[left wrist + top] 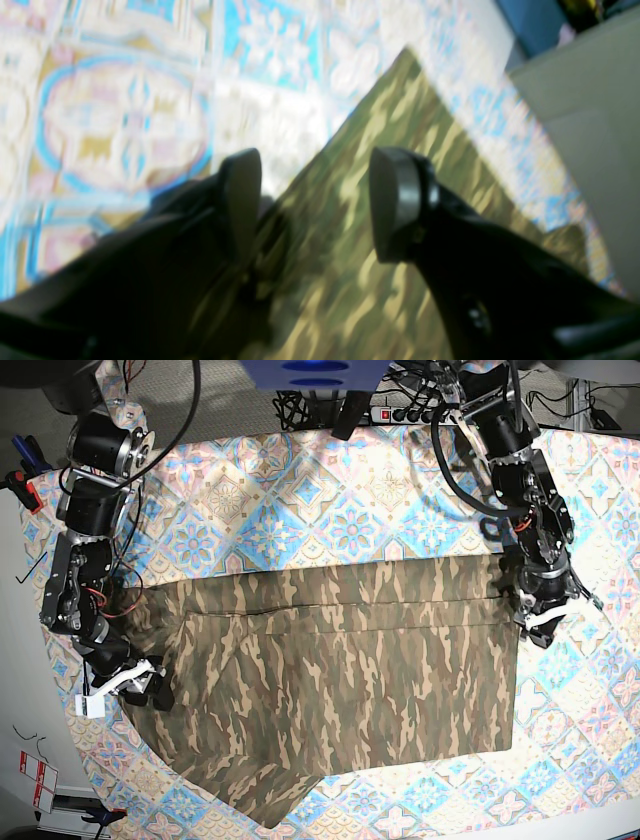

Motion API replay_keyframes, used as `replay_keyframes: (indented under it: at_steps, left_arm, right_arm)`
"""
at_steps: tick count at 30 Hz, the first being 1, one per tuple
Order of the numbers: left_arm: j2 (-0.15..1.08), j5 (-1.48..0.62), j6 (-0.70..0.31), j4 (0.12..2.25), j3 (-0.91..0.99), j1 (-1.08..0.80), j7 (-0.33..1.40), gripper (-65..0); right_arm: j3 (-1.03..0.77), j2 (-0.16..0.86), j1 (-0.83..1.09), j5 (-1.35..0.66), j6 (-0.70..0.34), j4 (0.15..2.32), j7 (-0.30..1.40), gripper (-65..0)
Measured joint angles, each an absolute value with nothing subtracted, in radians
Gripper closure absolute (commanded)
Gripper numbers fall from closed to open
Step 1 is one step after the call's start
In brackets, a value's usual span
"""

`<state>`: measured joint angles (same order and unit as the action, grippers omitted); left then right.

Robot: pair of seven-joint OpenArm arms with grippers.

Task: Fold the T-shirt properly
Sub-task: 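Lower the folded edge onto the shirt and open both grippers, then raise both grippers and move them to the folded edge of the shirt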

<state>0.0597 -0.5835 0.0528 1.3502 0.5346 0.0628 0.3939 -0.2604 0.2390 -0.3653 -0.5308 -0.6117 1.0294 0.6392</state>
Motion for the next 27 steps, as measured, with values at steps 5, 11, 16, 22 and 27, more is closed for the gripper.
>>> replay_keyframes:
  at_steps: [5,11,16,22,27]
  left_arm:
    - [0.056,-0.594,0.05,1.445,0.532,0.018,0.4,-35.0]
    - [0.059,-0.595,0.044,1.636,0.46,-0.239,0.413,-35.0]
    - [0.056,-0.588,0.049,1.701,0.464,-0.363,0.4,-35.0]
    - [0.063,-0.587,0.048,1.707,0.459,-0.373,0.401,-35.0]
    - [0.058,-0.584,0.046,1.707,0.459,-0.394,0.401,-35.0]
  right_arm:
    - [-0.262,0.238,-0.358,-0.528,-0.606,1.06,0.648,-35.7]
    - [-0.43,0.228,-0.184,-0.545,-0.607,1.25,0.68,-35.7]
    - [-0.571,0.176,-0.117,-0.523,-0.598,1.308,0.835,-35.7]
    - [-0.632,0.159,-0.138,-0.545,-0.616,1.329,0.939,-35.7]
    - [-0.716,0.163,-0.13,-0.527,-0.605,1.332,0.993,-35.7]
